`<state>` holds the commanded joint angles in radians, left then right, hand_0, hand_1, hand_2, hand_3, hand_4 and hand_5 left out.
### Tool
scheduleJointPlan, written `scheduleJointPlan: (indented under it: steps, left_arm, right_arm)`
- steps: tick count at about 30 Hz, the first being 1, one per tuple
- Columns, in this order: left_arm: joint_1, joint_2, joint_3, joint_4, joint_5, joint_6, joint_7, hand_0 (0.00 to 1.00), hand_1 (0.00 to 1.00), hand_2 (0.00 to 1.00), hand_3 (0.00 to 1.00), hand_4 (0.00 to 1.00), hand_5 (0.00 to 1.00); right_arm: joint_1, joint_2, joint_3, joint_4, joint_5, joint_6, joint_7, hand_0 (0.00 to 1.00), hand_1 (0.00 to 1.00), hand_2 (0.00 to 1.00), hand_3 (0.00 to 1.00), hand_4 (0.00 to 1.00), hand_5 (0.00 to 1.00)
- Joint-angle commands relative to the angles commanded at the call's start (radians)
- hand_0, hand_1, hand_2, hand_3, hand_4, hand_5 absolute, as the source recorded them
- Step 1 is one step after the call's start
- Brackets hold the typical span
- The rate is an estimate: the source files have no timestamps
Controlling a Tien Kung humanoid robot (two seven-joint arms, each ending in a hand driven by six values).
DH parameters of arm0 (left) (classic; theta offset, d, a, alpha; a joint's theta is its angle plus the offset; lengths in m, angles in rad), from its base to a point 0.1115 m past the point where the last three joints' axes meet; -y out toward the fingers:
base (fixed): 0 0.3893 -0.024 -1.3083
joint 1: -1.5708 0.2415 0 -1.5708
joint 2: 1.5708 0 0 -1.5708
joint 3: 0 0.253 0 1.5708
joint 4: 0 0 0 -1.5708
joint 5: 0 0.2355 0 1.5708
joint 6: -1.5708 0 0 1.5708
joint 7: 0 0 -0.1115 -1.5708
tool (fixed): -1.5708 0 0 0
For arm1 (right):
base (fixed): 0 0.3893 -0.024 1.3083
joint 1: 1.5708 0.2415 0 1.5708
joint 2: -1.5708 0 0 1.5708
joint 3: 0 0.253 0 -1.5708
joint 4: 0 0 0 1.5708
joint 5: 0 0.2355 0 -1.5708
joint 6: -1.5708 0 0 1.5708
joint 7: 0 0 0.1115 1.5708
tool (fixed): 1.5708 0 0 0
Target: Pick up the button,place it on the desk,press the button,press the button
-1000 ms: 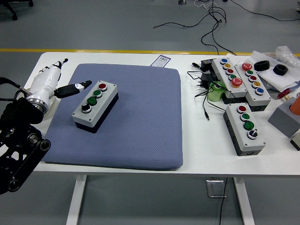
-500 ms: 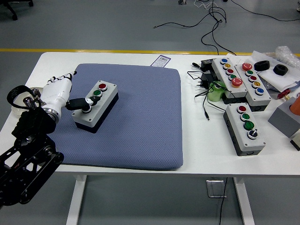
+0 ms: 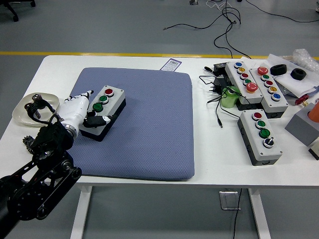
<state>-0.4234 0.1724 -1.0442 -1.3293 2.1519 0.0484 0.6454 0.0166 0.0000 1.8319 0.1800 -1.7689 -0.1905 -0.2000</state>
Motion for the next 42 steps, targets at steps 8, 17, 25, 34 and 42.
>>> scheduleJointPlan:
  steps: [8, 17, 25, 34, 42]
  left_arm:
    - [-0.029, -0.039, -0.007, 0.047, 0.036, -0.045, 0.000, 0.848, 0.998, 0.998, 0.998, 0.998, 0.654]
    - [-0.061, -0.107, -0.046, 0.167, 0.117, -0.041, 0.000, 0.813, 0.998, 0.998, 0.998, 0.946, 0.468]
    - [-0.094, -0.148, -0.083, 0.223, 0.117, -0.085, 0.000, 0.752, 0.960, 0.998, 0.998, 0.929, 0.426]
    - [-0.110, -0.150, -0.089, 0.237, 0.117, -0.146, 0.000, 0.511, 0.713, 0.998, 0.998, 0.896, 0.354]
    - [-0.119, -0.142, -0.089, 0.257, 0.117, -0.145, 0.000, 0.178, 0.258, 0.424, 0.760, 0.858, 0.265]
  right_arm:
    - [0.001, 0.000, 0.003, 0.000, -0.003, -0.001, 0.002, 0.558, 0.679, 0.725, 0.639, 0.319, 0.166]
    - [0.003, 0.000, 0.001, 0.000, 0.002, -0.003, 0.006, 0.554, 0.679, 0.719, 0.638, 0.319, 0.164]
    - [0.005, 0.000, 0.001, 0.000, 0.004, -0.004, 0.009, 0.553, 0.679, 0.720, 0.639, 0.318, 0.164]
    - [0.005, 0.000, 0.005, 0.000, 0.004, -0.006, 0.012, 0.550, 0.678, 0.719, 0.639, 0.319, 0.166]
    - [0.006, 0.000, 0.007, 0.000, 0.004, -0.007, 0.013, 0.548, 0.674, 0.718, 0.638, 0.317, 0.167]
